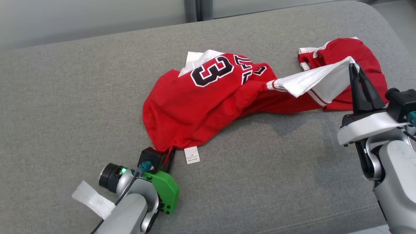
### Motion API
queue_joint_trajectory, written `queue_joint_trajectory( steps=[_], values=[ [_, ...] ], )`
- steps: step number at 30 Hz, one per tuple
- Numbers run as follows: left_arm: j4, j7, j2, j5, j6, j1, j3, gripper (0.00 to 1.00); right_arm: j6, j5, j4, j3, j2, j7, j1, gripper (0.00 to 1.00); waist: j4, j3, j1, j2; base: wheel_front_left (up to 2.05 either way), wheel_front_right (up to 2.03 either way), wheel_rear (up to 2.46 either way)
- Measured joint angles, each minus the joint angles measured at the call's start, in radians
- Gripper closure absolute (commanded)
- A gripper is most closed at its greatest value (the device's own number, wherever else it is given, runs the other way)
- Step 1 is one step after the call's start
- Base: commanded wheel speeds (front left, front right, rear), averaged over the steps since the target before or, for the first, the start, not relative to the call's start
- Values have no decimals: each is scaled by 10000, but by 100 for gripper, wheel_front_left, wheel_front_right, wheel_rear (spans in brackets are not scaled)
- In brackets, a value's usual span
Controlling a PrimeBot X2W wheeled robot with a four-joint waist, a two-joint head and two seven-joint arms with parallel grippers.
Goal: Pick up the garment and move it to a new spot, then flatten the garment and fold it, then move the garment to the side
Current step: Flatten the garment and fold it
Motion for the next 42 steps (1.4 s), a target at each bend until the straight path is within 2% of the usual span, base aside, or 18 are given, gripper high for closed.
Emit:
queue_joint_trajectory(
  steps=[8, 15, 20, 22, 25, 28, 31, 35, 38, 41, 42],
  values=[
    [-412, -545, 506, 19, 81, -546, 700, 100, -10, 88, -247, -253, -71, -13, 3, 100, 304, -203, 0, 0, 0, 0, 0],
    [-2000, -690, 876, -35, 96, -1051, 1981, 100, -4, 161, -1427, -746, -293, -27, -71, 100, 562, -628, 0, 0, 0, 0, 0],
    [-4556, -675, 790, -571, 98, -1164, 3716, 100, 2, 138, -2798, -1283, -343, -35, -167, 100, 669, -1023, 0, 0, 0, 0, 0],
    [-6084, -679, 888, -610, 98, -1426, 4520, 100, 12, 125, -3824, -1544, -447, -59, -385, 100, 699, -1259, 0, 0, 0, 0, 0],
    [-7357, -690, 1101, -336, 75, -1819, 4788, 100, 23, -71, -4888, -1904, -782, -73, -639, 100, 709, -1437, 0, 0, 0, 0, 0],
    [-8048, -696, 1338, -171, -65, -2264, 4775, 100, 130, -58, -5626, -2150, -999, -111, -1010, 100, 709, -1484, 0, 0, 0, 0, 0],
    [-7912, -715, 1720, -167, -219, -2379, 4433, 100, 341, 332, -5524, -2034, -1030, -82, -1086, 100, 702, -1375, 0, 0, 0, 0, 0],
    [-7037, 324, 1818, -614, -362, -2377, 4138, 100, 759, 1216, -4675, -1448, -890, 836, -1087, 100, 704, -1126, 0, 0, 0, 0, 0],
    [-6153, 1072, 1956, -734, -435, -2398, 3939, 100, 1151, 1252, -3689, -750, -911, 1567, -1281, 100, 713, -853, 0, 0, 0, 0, 0],
    [-5306, 1407, 2272, -612, -487, -2898, 4046, 100, 1321, 1160, -2761, -211, -828, 2029, -2700, 100, 728, -532, 0, 0, 0, 0, 0],
    [-5170, 1390, 2399, -477, -487, -3312, 4222, 100, 1267, 934, -2702, -259, -786, 2002, -3472, 100, 730, -430, 1, 0, 0, 0, 0]
  ],
)
